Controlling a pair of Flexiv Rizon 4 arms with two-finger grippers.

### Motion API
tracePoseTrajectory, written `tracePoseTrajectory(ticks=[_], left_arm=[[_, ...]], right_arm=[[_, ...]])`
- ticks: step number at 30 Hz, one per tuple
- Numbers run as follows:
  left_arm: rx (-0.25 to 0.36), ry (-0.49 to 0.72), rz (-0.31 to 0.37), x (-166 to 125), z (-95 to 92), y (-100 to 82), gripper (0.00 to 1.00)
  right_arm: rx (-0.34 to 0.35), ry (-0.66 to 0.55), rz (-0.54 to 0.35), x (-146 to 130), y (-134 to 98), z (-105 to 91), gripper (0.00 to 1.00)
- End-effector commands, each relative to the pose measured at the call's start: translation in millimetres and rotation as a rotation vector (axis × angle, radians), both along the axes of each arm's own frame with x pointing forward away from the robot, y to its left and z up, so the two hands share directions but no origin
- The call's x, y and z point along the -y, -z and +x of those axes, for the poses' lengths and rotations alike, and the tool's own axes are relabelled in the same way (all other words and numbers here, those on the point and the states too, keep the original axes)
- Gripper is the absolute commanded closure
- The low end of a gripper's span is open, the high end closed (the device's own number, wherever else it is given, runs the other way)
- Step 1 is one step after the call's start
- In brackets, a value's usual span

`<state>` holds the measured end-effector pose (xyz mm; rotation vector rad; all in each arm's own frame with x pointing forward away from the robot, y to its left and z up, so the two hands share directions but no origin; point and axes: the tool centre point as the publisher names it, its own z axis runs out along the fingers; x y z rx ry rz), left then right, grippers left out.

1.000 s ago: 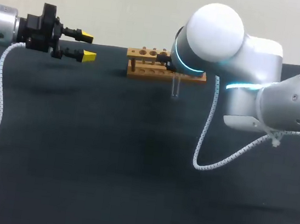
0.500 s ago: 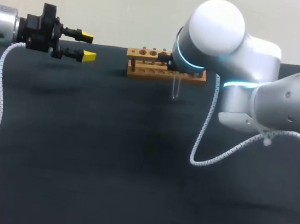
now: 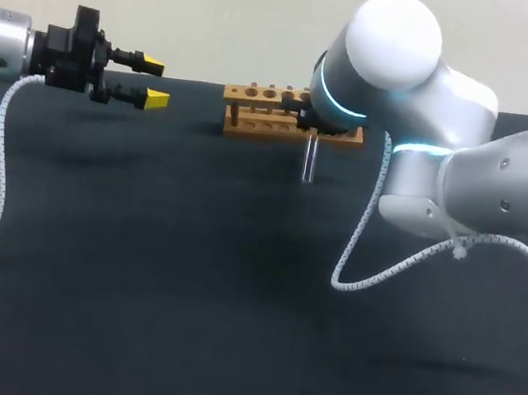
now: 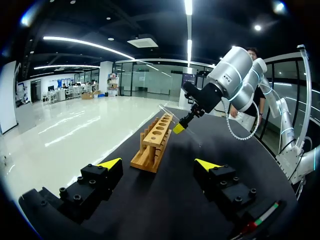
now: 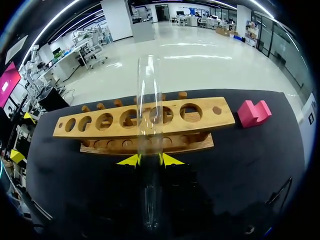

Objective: Grasp the test tube, adjust it, and insert it.

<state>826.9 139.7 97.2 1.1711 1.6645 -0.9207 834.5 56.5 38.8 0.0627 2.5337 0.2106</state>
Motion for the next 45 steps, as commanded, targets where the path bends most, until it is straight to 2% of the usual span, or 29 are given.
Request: tracePoseTrajectory(ticks=[1, 17, 25, 31, 35, 45], left_arm=[[0.004, -0.001, -0.002, 0, -0.7, 0.9, 0.00], [0.004, -0.001, -0.002, 0, -0.7, 0.9, 0.00], [0.004, -0.001, -0.002, 0, -0.7, 0.9, 0.00], [0.004, -0.001, -0.002, 0, -0.7, 0.9, 0.00], [0.004, -0.001, -0.002, 0, -0.7, 0.9, 0.00], [0.004, -0.001, -0.002, 0, -0.7, 0.9, 0.00]], right_arm=[[-0.017, -0.008, 0.006, 1, 3, 4.1, 1.00], [-0.033, -0.007, 0.010, 4, 6, 2.6, 1.00], [-0.012, 0.019, 0.014, 4, -4, -9.2, 1.00], [0.034, 0.059, 0.029, 2, -23, -22.5, 1.00], [0.089, 0.082, 0.035, -1, -42, -28.9, 1.00], [0.251, 0.115, 0.025, -2, -80, -29.1, 1.00]])
